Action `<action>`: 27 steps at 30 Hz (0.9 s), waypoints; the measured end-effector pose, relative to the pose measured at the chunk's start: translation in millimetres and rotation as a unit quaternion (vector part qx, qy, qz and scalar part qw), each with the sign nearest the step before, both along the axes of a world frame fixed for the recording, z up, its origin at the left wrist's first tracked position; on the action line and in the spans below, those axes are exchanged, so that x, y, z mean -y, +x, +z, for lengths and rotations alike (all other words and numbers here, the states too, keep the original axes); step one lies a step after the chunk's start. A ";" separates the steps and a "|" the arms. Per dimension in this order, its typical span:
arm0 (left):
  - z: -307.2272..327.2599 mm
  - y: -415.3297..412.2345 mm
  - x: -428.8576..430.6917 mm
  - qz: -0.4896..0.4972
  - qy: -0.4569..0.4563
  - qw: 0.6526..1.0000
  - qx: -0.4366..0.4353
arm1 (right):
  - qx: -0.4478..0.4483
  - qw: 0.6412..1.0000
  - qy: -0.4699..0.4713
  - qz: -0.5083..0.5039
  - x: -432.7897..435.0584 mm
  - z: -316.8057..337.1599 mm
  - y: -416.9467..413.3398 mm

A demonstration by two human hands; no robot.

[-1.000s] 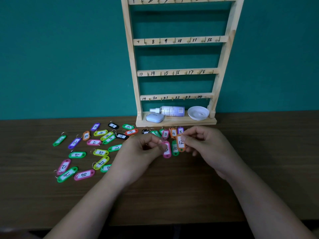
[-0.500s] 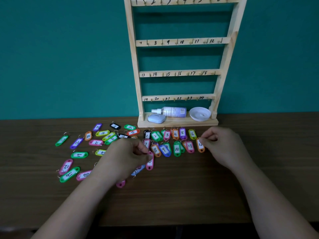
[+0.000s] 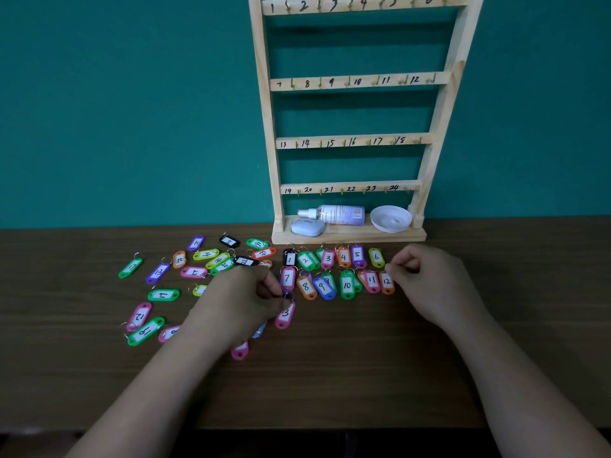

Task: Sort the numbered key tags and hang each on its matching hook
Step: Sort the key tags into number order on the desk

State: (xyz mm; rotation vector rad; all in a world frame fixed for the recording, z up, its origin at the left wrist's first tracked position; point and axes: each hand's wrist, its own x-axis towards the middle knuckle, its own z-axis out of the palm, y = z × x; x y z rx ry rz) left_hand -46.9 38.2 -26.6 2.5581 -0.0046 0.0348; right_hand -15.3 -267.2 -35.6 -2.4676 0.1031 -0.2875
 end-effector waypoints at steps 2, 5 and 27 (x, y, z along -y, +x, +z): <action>1.7 -0.7 -1.2 0.004 0.003 1.000 0.011 | 0.017 1.000 0.012 0.013 -2.5 1.6 -2.7; 8.3 0.6 -7.6 0.006 -0.019 1.000 0.023 | 0.037 0.997 0.038 0.054 -9.7 4.3 -9.6; 17.5 -8.7 -63.9 -0.066 -0.027 0.997 0.019 | 0.103 0.951 -0.009 0.292 -99.1 -9.9 -59.7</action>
